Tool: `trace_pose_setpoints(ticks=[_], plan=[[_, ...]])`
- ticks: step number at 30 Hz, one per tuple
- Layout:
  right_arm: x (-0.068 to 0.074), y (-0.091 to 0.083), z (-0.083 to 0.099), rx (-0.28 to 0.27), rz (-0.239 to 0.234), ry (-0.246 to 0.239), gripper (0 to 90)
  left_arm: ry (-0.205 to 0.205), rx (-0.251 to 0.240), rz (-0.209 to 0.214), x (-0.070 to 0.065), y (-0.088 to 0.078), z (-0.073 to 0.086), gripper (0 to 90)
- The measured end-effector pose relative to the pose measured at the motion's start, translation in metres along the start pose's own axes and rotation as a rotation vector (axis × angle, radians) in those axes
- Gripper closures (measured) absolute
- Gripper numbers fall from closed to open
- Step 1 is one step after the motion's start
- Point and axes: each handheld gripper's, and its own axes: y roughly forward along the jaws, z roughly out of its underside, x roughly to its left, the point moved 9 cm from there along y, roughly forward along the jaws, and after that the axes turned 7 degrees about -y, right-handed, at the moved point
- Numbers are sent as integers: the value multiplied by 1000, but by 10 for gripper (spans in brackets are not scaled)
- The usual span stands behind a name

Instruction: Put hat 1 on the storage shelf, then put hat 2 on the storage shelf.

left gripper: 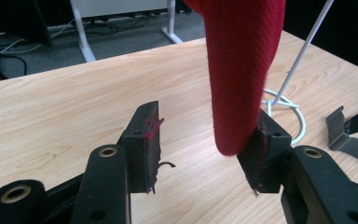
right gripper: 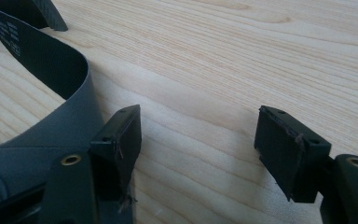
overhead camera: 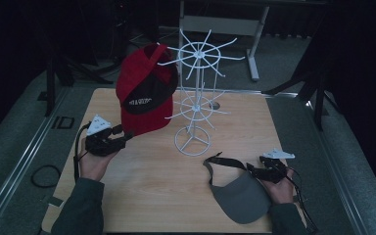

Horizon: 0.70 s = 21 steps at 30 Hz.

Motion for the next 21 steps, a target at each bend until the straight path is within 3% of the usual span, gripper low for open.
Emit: trace_pose_setpoints(ticks=[11,14,21], plan=[[0,0,0,1,3,-3,317,-15,3,-7,9,-11,12,520],[-1,-2,-1,16,5,4,458,-14,1,-7,11,-14,14,520],[10,-15,-17,-2,-15,-59,694,-27,11,-16,15,-13,21,521]])
